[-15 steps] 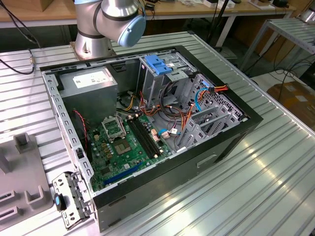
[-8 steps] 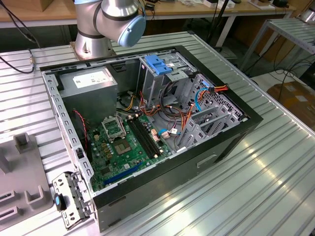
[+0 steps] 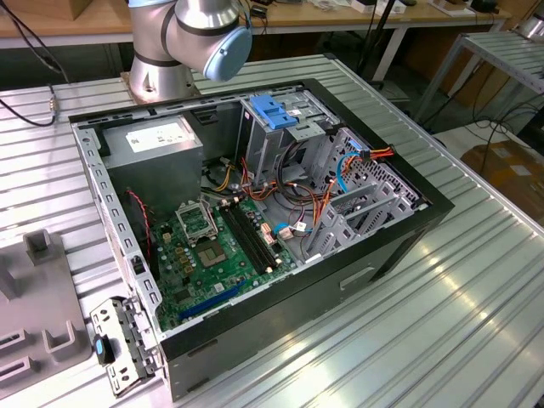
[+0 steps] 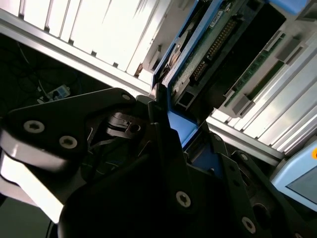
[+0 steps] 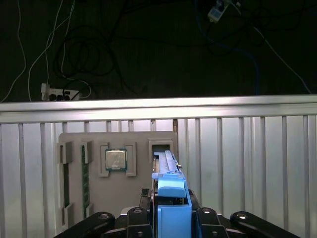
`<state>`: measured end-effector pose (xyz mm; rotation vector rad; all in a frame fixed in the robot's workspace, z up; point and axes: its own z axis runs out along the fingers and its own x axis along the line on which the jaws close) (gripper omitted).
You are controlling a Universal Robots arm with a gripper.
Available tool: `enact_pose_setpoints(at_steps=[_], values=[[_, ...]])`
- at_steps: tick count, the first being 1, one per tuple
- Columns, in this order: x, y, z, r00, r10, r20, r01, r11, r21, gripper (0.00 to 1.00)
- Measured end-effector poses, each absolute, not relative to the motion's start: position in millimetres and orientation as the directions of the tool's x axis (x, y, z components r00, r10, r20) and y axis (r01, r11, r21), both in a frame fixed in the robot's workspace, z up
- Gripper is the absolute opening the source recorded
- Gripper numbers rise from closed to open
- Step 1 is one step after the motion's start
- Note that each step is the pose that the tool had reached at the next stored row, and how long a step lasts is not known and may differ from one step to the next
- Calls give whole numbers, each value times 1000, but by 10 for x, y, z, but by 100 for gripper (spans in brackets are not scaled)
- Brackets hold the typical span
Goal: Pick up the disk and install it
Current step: 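Pick up the disk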
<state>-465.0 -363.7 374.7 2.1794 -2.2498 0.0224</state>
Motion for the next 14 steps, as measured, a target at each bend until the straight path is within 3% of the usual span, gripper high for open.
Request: enact_pose_setpoints(at_steps=[14], values=[[-4650,-3637,3870,-32,-999,13,-999,32,-4,37]])
